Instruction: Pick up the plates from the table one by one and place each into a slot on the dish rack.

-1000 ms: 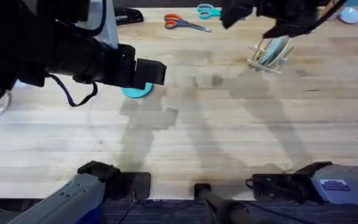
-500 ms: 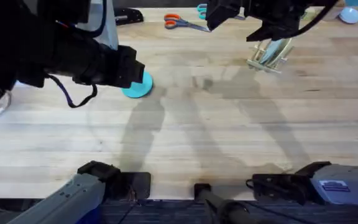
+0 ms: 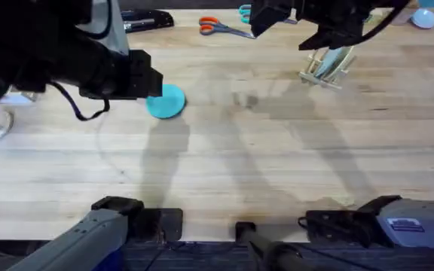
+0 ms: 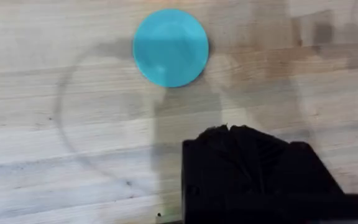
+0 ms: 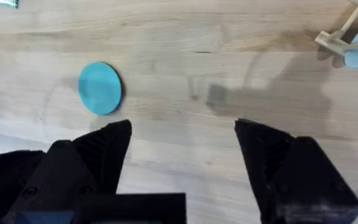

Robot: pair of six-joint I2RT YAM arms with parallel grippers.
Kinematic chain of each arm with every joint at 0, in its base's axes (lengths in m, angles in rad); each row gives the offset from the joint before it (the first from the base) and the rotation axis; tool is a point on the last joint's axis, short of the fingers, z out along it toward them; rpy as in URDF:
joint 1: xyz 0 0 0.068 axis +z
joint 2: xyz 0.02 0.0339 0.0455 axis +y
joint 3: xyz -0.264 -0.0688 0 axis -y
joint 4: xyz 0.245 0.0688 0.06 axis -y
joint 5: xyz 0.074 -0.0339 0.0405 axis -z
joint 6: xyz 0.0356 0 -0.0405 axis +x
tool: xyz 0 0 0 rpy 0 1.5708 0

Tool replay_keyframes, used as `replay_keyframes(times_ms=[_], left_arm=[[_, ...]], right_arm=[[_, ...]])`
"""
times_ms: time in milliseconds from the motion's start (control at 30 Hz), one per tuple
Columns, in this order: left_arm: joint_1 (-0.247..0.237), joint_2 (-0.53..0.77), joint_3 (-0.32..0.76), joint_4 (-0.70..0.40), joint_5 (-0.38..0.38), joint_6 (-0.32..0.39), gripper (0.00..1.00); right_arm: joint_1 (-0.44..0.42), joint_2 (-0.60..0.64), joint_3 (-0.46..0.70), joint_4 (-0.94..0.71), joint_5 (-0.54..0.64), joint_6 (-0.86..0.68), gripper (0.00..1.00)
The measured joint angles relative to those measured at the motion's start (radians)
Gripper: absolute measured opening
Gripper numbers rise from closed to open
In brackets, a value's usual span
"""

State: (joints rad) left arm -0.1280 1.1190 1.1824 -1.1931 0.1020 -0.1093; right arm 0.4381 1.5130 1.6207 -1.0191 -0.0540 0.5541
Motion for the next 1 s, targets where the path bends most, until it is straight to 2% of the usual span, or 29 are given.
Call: replay_keyframes(times_ms=[333,500,733,1000], left_arm=[[0.202,0.169,0.0,0.013,0.171,0.13,0.042],[0.273,0.265,0.0,0.052,0.245,0.188,0.042],[0.326,0.37,0.0,0.093,0.279,0.223,0.042],[0.349,0.452,0.0,0.147,0.289,0.233,0.042]], right_arm=[[0.0,0.0,0.0,0.0,0.0,0.0,0.994],[0.0,0.0,0.0,0.0,-0.001,0.0,0.995],[0.0,0.0,0.0,-0.001,-0.003,0.0,0.995],[0.0,0.0,0.0,-0.001,-0.003,0.0,0.995]])
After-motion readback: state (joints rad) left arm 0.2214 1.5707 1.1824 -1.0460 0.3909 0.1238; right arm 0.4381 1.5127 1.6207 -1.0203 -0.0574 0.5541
